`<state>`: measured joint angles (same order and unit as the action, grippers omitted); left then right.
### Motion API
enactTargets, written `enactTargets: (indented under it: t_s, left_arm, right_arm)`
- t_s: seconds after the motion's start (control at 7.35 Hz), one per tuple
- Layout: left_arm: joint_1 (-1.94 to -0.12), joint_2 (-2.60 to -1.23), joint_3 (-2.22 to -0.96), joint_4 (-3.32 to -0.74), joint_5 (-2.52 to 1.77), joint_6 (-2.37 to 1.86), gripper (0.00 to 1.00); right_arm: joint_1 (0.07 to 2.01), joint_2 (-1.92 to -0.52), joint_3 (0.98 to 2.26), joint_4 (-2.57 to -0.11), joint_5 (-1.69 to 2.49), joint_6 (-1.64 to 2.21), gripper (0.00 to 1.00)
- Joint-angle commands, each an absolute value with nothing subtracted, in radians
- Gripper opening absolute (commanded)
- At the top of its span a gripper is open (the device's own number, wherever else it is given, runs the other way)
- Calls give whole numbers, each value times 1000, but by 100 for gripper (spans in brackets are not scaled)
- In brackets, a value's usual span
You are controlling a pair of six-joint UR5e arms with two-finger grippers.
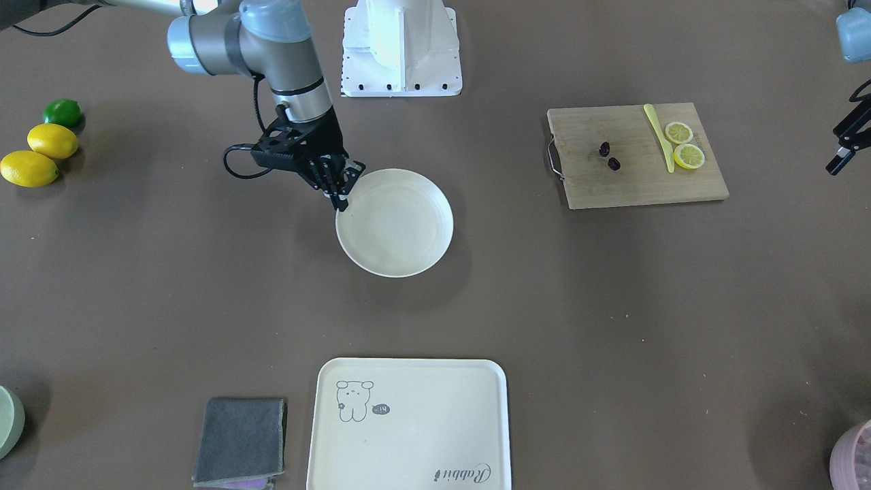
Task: Place red cherry on plate
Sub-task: 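Drag the white plate with the right gripper toward the table center, then withdraw the right arm toward the cloth while the left arm reaches toward the cutting board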
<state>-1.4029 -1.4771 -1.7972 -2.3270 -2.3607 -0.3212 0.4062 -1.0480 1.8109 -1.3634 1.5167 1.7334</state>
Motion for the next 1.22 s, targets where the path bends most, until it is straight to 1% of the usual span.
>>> enactTargets:
  t_s: [0.0,0.27,0.41,0.54,0.68,0.82,1.09]
  left_arm:
    - [-1399,-1477,-1798,-2327,-2361,-322,98]
    - [-1391,-1477,-1798,-2326,-2361,-324,98]
    - [-1388,-1477,-1798,-2327,-2361,-324,98]
    - [-1372,-1479,-1807,-2326,-2361,-380,98]
    - [-1298,-1485,-1843,-2329,-2352,-584,98]
    - [-1191,-1489,-1871,-2329,-2329,-691,98]
    - [-989,-1477,-1917,-2322,-2139,-823,98]
  right_arm:
    - [350,-950,1716,-1374,1448,1792,0]
    - [350,-936,1689,-1371,1422,1793,62]
    - [353,-939,1692,-1371,1422,1777,96]
    - [377,-940,1715,-1374,1427,1735,100]
    - [435,-954,1765,-1385,1471,1659,100]
    - [522,-1001,1793,-1384,1593,1587,100]
    - [734,-1076,1819,-1385,1795,1373,100]
